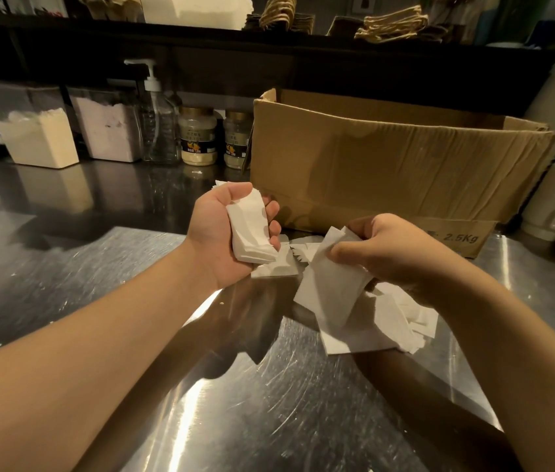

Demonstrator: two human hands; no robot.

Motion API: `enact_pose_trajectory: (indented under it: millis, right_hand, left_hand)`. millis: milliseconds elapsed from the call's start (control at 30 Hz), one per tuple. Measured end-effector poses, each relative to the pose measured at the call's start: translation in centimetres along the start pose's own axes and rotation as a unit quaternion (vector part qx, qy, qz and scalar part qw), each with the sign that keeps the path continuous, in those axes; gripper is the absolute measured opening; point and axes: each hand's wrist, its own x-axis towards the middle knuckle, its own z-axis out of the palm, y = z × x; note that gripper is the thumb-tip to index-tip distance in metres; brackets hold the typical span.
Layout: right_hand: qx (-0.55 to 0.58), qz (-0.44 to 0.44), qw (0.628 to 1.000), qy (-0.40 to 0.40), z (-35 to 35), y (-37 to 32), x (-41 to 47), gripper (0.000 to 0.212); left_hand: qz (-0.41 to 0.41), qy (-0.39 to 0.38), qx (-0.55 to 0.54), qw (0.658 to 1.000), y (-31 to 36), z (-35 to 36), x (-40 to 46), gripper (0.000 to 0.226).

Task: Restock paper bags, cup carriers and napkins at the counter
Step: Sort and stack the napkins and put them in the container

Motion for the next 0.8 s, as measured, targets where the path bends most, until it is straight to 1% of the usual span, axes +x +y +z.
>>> enact_pose_trajectory:
  millis: [67, 100, 133, 200, 267, 400, 467, 500, 533, 600, 667, 700, 800]
  right_hand:
    - [0.087, 0.022, 0.995, -0.044, -0.6, -0.1, -0.2, 0.012]
    - [0.108, 0.033, 0.991, -0.066, -0.9, -0.2, -0.2, 0.01]
    - [0.103, 0.04, 0.991, -0.08, -1.1, -0.1, -0.2, 0.009]
    - [0.042, 0.045, 0.994, -0.089, -1.3, 0.0, -0.1, 0.01]
    - [-0.046, 0.051, 0.994, -0.082, -1.3, 0.1, -0.2, 0.011]
    - [-0.223, 0.051, 0.971, -0.075, -1.4, 0.4, 0.0, 0.007]
    - [-0.266, 0.025, 0.962, -0.056, -1.3, 0.5, 0.1, 0.005]
    - [-0.268, 0.004, 0.962, -0.05, -1.3, 0.5, 0.1, 0.007]
    - [-0.261, -0.017, 0.963, -0.056, -1.3, 0.5, 0.0, 0.011]
    - [-0.246, -0.049, 0.962, -0.108, -1.2, 0.5, -0.2, 0.026]
    - [-0.262, -0.057, 0.948, -0.174, -0.9, 0.3, -0.5, 0.045]
    - [-0.277, -0.058, 0.939, -0.194, -0.7, 0.2, -0.5, 0.054]
    - [-0.309, -0.055, 0.925, -0.214, -0.5, 0.1, -0.5, 0.07]
  left_hand:
    - [-0.001, -0.002, -0.001, 1.0, 0.0, -0.1, 0.0, 0.031]
    - [-0.001, -0.004, 0.0, 1.0, 0.0, -0.1, 0.0, 0.031]
    - [-0.001, -0.004, 0.002, 1.0, 0.0, -0.1, 0.0, 0.03]
    - [0.0, -0.001, 0.005, 1.0, 0.0, 0.0, 0.0, 0.03]
    - [0.0, 0.0, 0.002, 1.0, 0.1, 0.0, 0.0, 0.03]
    - [-0.003, -0.004, -0.001, 1.0, 0.0, 0.0, 0.1, 0.029]
    - [-0.003, -0.005, 0.0, 1.0, 0.0, 0.0, 0.1, 0.029]
    - [-0.004, -0.005, 0.001, 1.0, 0.0, 0.0, 0.0, 0.029]
    - [-0.004, -0.006, 0.001, 1.0, 0.0, 0.0, 0.0, 0.029]
    - [-0.005, -0.012, 0.0, 1.0, 0.0, 0.1, 0.0, 0.027]
    - [-0.006, -0.016, -0.001, 1.0, 0.0, 0.1, -0.1, 0.026]
    - [-0.008, -0.016, -0.001, 1.0, 0.0, 0.1, -0.1, 0.026]
    - [-0.008, -0.013, -0.003, 1.0, 0.0, 0.1, -0.1, 0.027]
